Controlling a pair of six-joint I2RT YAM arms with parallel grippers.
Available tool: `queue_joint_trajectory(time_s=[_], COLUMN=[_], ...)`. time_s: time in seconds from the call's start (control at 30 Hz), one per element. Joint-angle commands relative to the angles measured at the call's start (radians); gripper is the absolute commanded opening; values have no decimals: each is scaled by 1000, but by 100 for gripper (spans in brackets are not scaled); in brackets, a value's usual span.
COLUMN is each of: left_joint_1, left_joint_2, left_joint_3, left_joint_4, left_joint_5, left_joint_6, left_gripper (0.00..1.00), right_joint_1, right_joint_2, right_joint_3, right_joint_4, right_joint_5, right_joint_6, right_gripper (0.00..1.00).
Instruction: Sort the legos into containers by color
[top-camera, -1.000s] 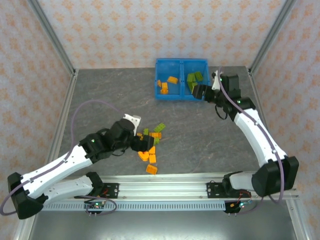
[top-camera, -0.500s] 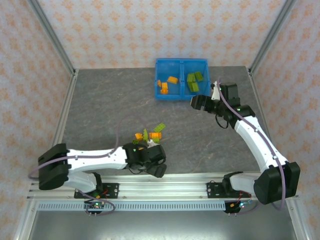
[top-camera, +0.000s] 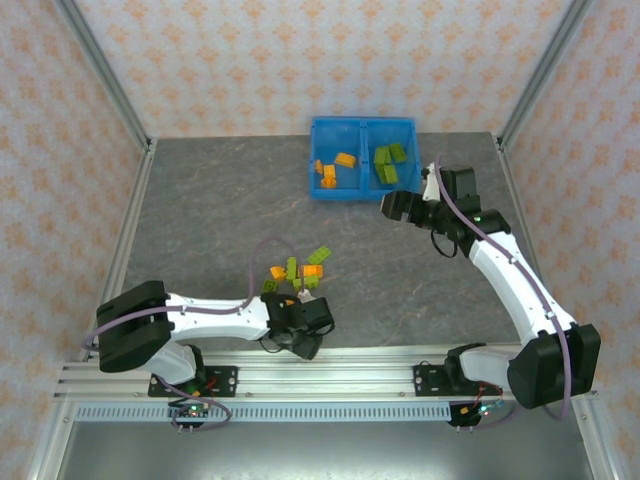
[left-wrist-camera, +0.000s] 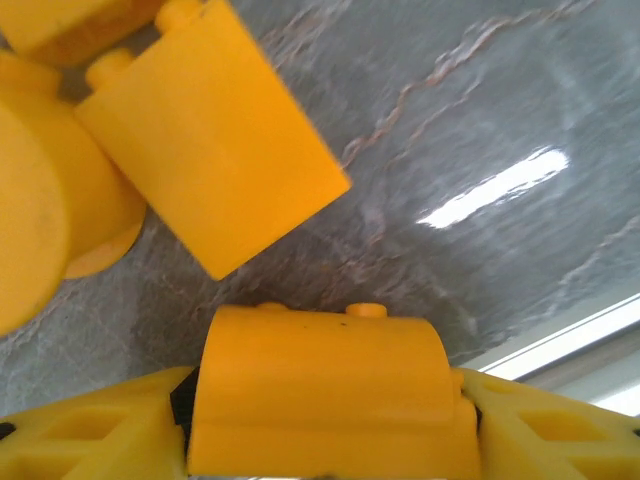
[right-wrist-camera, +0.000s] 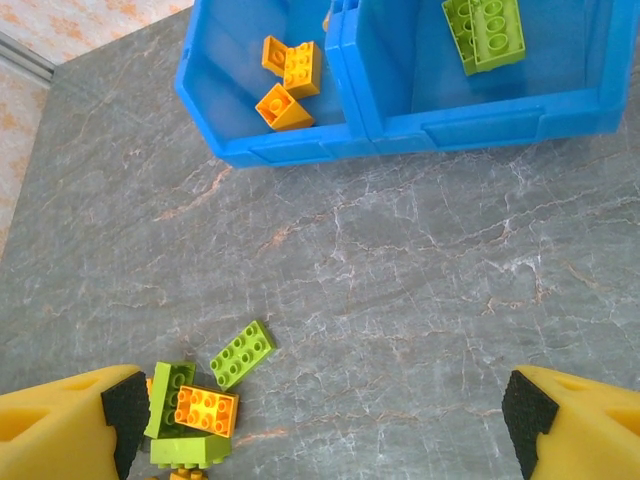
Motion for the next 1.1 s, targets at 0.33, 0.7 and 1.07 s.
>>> queue_joint_trajectory(time_s=[0.33, 0.7, 1.07], left_joint_1=[118, 562, 672], left_joint_2=[-121, 265, 1037], left_joint_3=[112, 813, 1827], left_joint_4=[-46, -13, -204], left_joint_5=[35, 36, -44], left_joint_6=[62, 290, 305], left_gripper=[38, 38, 39], right_joint_1=[7, 55, 58], right_joint_2=[-101, -196, -253], right_joint_3=[-3, -66, -100], right_joint_4=[-133, -157, -101], right_joint_5=[-163, -272, -82], right_joint_6=[-37, -63, 63], right_gripper=[93, 93, 93])
